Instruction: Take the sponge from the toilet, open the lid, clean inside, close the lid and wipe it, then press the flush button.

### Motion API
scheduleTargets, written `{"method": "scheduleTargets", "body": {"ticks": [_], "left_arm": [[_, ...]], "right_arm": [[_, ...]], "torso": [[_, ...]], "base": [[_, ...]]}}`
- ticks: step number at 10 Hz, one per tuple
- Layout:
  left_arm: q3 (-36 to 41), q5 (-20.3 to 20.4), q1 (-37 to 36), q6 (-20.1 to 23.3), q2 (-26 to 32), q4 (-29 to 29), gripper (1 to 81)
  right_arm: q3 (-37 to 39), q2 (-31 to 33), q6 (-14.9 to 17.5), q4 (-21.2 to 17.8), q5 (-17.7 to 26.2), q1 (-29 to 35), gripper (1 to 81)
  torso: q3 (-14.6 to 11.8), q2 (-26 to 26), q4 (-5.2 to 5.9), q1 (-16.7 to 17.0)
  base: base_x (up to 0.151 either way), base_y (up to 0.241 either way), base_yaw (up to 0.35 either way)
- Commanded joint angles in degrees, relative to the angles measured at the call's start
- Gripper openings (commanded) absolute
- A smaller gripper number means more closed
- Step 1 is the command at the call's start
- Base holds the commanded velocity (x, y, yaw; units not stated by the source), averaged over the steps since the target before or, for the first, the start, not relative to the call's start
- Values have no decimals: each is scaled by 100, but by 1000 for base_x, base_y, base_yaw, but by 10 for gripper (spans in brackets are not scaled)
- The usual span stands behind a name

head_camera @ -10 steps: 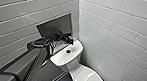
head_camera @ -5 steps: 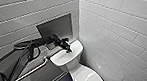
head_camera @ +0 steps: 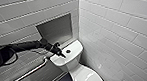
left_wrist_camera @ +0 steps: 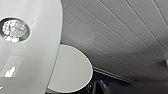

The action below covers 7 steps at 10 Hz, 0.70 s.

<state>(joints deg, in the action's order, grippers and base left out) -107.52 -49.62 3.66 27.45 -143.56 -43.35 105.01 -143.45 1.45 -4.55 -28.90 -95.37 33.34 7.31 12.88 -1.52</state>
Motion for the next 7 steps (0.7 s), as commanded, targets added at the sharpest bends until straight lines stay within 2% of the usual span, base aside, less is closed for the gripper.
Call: {"method": "scheduleTargets", "body": {"ticks": [1, 3, 4, 6, 7], "left_arm": [[2232, 802, 1190, -135, 2372, 282, 10], [2586, 1416, 2404, -117, 2656, 640, 10], [2622, 1699, 3046, -109, 2639, 836, 10], [2604, 2315, 4119, -91, 2429, 1197, 10], [2570, 2525, 4586, -82, 2279, 1363, 10]], "right_arm": [[-263, 68, 22, 103, 403, -40, 10], [-132, 51, -22, 94, 404, -14, 10], [-44, 24, -22, 94, 412, -14, 10], [272, -125, -31, 94, 482, -31, 10], [483, -230, -31, 103, 500, -22, 10]], "torso": [[0, 0, 0, 0], [0, 0, 0, 0], [-567, 0, 0, 0], [-705, 0, 0, -2], [-892, 0, 0, -2]], "base": [[0, 0, 0], [0, 0, 0], [0, 0, 0], [0, 0, 0], [0, 0, 0]]}}
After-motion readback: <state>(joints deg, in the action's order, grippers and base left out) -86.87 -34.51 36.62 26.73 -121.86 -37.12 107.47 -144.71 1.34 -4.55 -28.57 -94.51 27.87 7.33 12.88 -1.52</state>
